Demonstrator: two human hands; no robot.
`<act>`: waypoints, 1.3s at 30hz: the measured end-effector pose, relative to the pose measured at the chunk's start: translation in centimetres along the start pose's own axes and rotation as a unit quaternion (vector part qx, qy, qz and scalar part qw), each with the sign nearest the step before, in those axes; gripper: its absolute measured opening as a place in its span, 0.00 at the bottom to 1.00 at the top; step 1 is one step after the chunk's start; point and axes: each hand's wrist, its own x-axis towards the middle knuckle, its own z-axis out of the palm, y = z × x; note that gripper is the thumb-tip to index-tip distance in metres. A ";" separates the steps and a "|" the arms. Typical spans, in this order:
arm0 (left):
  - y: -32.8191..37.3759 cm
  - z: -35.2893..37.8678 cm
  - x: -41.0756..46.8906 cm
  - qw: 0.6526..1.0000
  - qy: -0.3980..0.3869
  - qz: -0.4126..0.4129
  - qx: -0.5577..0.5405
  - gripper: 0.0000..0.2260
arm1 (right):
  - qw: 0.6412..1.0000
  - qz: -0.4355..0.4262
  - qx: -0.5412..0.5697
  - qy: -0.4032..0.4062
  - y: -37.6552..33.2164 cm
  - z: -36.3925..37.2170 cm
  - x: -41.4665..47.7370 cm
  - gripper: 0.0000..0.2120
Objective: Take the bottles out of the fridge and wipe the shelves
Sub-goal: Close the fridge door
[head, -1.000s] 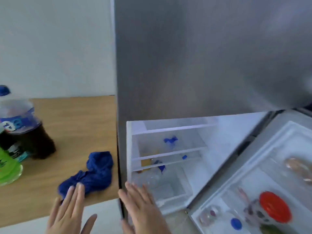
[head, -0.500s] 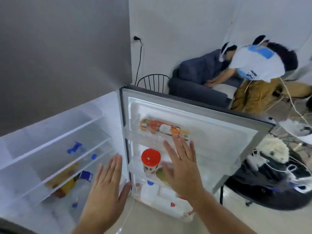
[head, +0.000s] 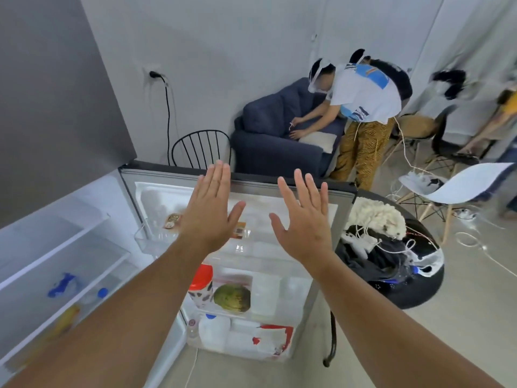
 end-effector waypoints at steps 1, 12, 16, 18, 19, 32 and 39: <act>0.0 0.2 0.5 1.000 -0.005 0.008 0.000 0.35 | 1.000 0.018 -0.009 0.001 0.4 0.0 0.1 0.34; 0.1 2.8 0.8 0.999 0.019 0.002 -0.037 0.33 | 0.995 0.045 -0.088 -0.029 3.9 -0.7 -0.5 0.34; 0.1 2.7 -0.1 0.999 0.020 -0.008 -0.042 0.31 | 0.991 0.026 -0.124 -0.035 6.7 -2.2 -1.2 0.30; 0.3 2.4 -0.4 0.999 0.017 -0.022 -0.040 0.31 | 0.991 0.019 -0.127 -0.040 7.6 -2.9 -1.5 0.30; 0.4 2.3 -0.5 0.999 0.015 -0.028 -0.043 0.31 | 0.992 0.015 -0.117 -0.039 7.6 -3.1 -1.8 0.30; 5.1 -2.5 -7.5 0.957 0.089 -0.205 -0.185 0.35 | 0.994 -0.105 0.008 0.011 2.0 -9.6 -10.6 0.27; 4.6 -8.5 -14.0 0.928 -0.004 -0.277 -0.249 0.29 | 0.919 -0.276 0.282 -0.011 -5.4 -10.1 -13.7 0.33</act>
